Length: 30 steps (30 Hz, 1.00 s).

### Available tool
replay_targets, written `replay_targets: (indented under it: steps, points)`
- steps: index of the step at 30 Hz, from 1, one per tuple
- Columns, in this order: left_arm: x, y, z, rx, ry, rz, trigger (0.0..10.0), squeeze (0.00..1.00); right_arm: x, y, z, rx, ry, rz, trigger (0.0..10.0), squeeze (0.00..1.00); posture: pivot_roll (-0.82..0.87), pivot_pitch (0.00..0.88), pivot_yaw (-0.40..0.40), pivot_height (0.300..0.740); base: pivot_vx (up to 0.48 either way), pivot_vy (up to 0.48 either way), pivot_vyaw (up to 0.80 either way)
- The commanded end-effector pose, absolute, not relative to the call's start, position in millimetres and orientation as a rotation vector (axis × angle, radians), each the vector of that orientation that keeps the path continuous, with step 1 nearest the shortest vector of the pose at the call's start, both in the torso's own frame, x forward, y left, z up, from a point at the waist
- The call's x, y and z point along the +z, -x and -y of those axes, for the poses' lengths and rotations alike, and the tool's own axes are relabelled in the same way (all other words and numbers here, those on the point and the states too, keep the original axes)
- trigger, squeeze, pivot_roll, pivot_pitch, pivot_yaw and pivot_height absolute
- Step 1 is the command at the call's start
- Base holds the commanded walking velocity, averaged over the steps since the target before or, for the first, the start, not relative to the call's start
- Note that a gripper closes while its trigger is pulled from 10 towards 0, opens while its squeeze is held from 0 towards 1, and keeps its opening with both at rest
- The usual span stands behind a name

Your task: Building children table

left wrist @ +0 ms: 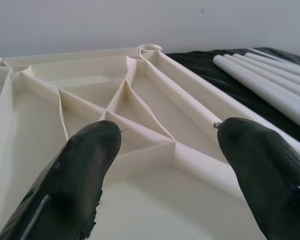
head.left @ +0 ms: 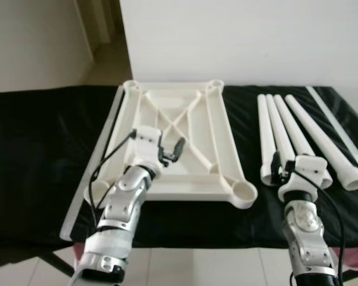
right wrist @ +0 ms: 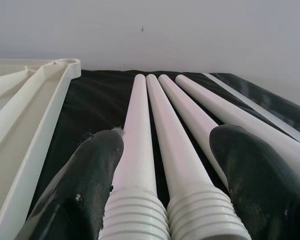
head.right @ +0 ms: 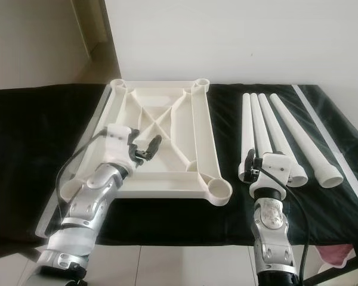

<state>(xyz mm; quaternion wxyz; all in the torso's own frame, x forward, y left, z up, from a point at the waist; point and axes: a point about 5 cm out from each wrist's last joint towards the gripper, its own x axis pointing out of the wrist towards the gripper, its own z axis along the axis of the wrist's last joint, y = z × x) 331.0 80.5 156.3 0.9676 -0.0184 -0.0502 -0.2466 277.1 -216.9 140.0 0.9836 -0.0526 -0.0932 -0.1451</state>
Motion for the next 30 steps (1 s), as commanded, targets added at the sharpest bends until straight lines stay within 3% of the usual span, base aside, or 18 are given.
replay_targets:
  steps: [1, 2, 4, 11, 13, 30]
  points:
    - [155.3, -324.5, -71.5, -0.652, 0.012, 0.101, 10.0, 0.00, 139.7, -276.6, 219.3, -0.291, 0.110, 0.178, 10.0, 0.00, 0.00, 0.000, 0.005, 0.740, 0.000, 0.000, 0.00]
    - [154.5, -323.1, -69.9, -0.669, 0.010, 0.094, 10.0, 0.00, 139.7, -276.9, 219.7, -0.290, 0.107, 0.176, 10.0, 0.97, 0.00, 0.000, 0.003, 0.740, 0.000, 0.000, 0.00]
    - [153.3, -321.4, -67.8, -0.690, 0.011, 0.086, 10.0, 0.00, 139.5, -277.0, 220.1, -0.287, 0.103, 0.174, 10.0, 1.00, -0.01, 0.000, 0.000, 0.740, 0.000, 0.000, 0.00]
    - [139.2, -311.3, -59.2, -0.771, -0.093, 0.040, 10.0, 0.00, 135.8, -279.1, 218.4, -0.261, 0.063, 0.119, 10.0, 1.00, -0.01, 0.000, 0.008, 0.740, 0.000, 0.000, 0.00]
    - [137.3, -309.7, -57.3, -0.780, -0.101, 0.029, 10.0, 0.00, 132.6, -279.5, 219.1, -0.261, 0.058, 0.091, 10.0, 0.00, -0.01, 0.000, 0.008, 0.740, 0.000, 0.000, 0.00]
    - [136.8, -308.7, -52.8, -0.805, -0.091, -0.007, 10.0, 0.00, 125.1, -293.7, 238.7, -0.272, -0.019, -0.023, 10.0, 0.00, -0.02, 0.000, 0.031, 0.740, 0.000, 0.000, 0.00]
